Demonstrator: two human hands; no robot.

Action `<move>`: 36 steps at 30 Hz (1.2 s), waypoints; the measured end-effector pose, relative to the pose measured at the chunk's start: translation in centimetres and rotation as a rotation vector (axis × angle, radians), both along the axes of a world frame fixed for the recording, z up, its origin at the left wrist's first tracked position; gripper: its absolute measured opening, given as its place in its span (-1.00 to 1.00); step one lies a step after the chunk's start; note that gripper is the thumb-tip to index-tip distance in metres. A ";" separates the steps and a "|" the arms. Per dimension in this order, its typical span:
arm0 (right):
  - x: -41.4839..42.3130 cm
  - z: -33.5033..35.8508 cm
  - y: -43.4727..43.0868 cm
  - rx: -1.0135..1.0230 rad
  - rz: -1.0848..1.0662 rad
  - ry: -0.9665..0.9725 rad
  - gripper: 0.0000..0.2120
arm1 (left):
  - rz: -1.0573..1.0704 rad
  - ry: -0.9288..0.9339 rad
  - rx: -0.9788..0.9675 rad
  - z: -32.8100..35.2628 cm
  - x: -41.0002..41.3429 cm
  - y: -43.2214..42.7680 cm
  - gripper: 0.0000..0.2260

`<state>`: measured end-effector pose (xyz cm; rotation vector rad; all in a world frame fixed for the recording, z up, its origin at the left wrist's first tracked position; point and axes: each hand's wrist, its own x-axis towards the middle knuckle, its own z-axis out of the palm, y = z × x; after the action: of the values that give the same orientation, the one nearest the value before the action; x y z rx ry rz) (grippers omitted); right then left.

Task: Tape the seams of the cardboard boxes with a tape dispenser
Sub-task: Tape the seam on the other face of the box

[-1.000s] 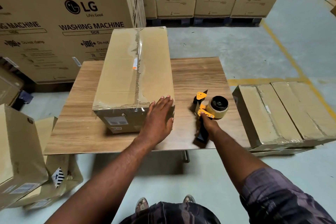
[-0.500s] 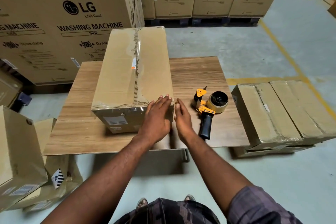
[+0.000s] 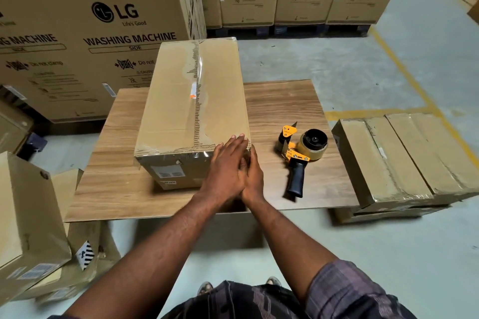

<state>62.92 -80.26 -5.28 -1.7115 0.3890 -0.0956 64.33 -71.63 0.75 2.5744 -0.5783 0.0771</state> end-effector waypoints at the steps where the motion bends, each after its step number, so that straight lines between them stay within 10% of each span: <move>1: 0.0 -0.1 0.0 -0.028 -0.003 0.010 -0.46 | -0.001 -0.002 -0.003 0.0 0.0 0.0 -0.46; 13: -0.4 2.4 -3.4 0.095 0.024 -0.137 -0.45 | -0.005 -0.010 -0.113 1.4 2.0 0.9 -0.61; 20: 1.3 3.4 -4.4 -0.223 0.196 -0.224 -0.62 | -0.006 -0.107 -0.105 0.5 4.1 1.9 -0.74; 36: 1.2 3.4 -7.8 -0.690 0.453 -0.384 -0.25 | -0.069 -0.141 -0.037 -0.3 3.4 2.9 -0.47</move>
<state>64.14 -88.09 -1.92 -2.3559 -0.3686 -0.2408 67.75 -68.71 0.48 2.5244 -0.7099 0.2457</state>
